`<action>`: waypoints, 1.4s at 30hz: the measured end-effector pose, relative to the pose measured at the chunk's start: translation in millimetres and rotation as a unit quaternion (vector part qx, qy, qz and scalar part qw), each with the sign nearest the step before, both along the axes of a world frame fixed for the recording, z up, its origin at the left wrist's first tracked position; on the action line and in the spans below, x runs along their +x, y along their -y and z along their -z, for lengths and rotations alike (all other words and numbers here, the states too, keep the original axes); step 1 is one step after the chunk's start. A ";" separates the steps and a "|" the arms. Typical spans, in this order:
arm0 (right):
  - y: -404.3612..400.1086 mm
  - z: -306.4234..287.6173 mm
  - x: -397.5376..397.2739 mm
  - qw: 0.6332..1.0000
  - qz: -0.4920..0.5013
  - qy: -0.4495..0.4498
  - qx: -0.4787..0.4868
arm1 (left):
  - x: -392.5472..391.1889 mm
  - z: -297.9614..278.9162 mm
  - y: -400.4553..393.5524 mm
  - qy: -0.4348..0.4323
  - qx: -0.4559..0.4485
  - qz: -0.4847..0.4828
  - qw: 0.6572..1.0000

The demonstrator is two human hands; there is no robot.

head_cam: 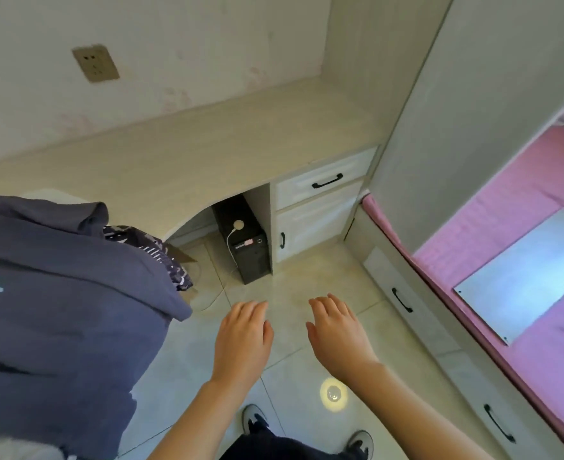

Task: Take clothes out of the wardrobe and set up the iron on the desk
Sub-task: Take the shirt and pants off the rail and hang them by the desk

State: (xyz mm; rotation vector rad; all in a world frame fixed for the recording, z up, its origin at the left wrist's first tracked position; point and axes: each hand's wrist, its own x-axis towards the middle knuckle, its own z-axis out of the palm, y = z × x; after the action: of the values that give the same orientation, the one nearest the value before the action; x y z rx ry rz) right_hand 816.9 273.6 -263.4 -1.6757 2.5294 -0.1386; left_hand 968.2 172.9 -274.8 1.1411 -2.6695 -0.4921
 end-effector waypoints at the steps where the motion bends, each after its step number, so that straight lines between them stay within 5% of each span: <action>1: -14.7 1.3 -10.3 1.000 0.008 -0.004 0.003 | -13.2 -0.2 -11.0 0.000 0.004 0.009 1.000; 21: -285.2 -1.0 -197.3 0.975 0.216 0.048 -0.009 | -256.4 0.5 -235.7 0.006 0.012 0.231 0.973; 42: -249.2 -9.9 -420.6 0.971 0.237 0.010 -0.014 | -499.2 -11.3 -186.4 -0.036 -0.040 0.281 0.958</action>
State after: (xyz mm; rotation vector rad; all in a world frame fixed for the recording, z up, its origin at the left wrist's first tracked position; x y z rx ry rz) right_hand 396.3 522.8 -253.5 -1.0356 2.8722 -0.2265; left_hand 469.0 359.3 -263.5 0.3155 -2.8922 -0.4871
